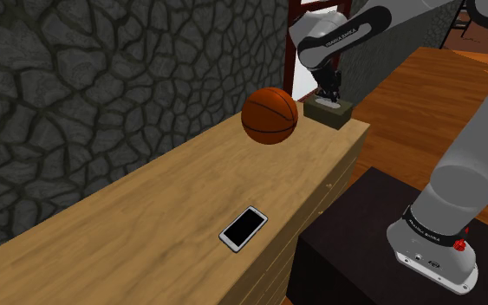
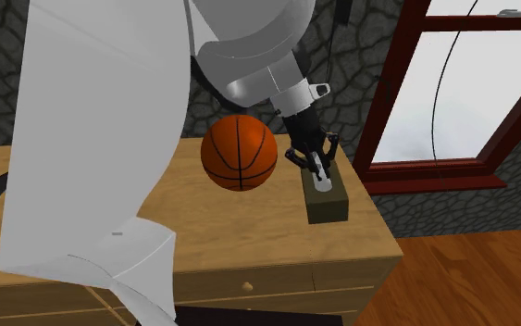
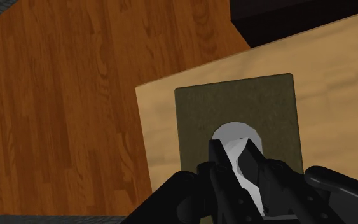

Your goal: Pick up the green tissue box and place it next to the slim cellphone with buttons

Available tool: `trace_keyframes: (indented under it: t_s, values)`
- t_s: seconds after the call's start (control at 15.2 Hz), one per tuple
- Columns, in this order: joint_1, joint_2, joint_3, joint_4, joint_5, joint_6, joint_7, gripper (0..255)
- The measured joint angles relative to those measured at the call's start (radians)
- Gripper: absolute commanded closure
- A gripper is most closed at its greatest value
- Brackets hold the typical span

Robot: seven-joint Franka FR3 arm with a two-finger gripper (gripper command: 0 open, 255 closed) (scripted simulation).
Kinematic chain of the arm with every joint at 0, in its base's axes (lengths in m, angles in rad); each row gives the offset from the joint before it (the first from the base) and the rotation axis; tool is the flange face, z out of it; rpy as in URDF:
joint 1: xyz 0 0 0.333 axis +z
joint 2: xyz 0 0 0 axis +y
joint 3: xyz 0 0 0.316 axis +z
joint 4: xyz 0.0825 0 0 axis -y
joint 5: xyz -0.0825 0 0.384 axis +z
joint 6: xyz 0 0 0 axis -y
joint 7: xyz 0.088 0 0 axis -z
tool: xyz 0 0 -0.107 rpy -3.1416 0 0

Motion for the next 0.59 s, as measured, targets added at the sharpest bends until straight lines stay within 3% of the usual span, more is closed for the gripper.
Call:
trace_keyframes:
  t_s: [0.59]
  values:
    - [0.004,-0.033,0.003,0.079,0.008,-0.101,-0.049,255]
